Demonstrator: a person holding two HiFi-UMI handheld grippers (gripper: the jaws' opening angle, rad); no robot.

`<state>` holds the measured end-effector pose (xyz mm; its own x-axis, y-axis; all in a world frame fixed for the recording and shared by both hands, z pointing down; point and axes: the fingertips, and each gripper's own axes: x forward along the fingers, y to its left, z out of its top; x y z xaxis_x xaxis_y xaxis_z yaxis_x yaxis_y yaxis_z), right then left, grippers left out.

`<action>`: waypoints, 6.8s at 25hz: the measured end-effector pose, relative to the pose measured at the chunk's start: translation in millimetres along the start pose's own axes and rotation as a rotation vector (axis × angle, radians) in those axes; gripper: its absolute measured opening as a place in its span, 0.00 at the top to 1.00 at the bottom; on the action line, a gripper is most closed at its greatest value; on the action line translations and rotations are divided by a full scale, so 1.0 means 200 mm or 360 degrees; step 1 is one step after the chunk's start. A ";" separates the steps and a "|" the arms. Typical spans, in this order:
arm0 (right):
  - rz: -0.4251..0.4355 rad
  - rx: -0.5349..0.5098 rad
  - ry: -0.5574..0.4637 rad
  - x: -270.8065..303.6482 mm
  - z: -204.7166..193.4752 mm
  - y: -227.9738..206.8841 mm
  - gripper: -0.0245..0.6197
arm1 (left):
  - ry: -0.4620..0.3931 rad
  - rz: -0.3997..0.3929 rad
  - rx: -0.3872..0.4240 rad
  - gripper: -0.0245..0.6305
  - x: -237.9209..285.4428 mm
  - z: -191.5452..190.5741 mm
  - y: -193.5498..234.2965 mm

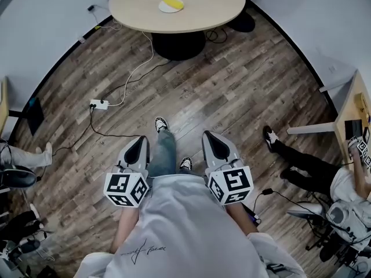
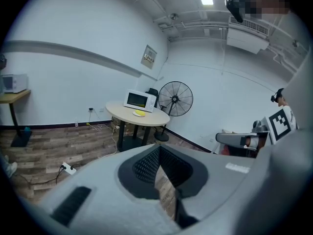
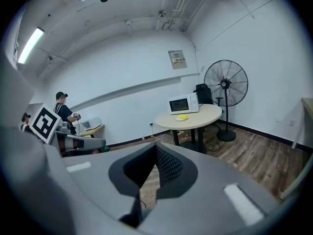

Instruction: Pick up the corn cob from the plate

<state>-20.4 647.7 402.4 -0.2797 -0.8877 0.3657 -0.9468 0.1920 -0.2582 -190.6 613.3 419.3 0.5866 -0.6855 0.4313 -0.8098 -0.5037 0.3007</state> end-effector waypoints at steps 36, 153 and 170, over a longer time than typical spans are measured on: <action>-0.0093 0.0098 0.0098 1.55 0.77 -0.31 0.94 | 0.0059 -0.0221 0.0215 0.98 1.15 1.08 0.78; 0.0244 -0.0150 0.0301 3.39 1.56 -1.28 0.87 | -0.0292 0.0127 0.0016 0.98 2.61 2.17 1.27; 0.0274 -0.0256 0.0484 3.54 1.39 -1.28 0.84 | -0.0274 0.0136 -0.0011 0.98 2.60 2.14 1.33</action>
<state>68.8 -146.5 478.2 -0.4483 -0.6766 0.5841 -0.8880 0.4119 -0.2043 -95.8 -101.9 358.8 0.5085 -0.8058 0.3035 -0.8564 -0.4367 0.2753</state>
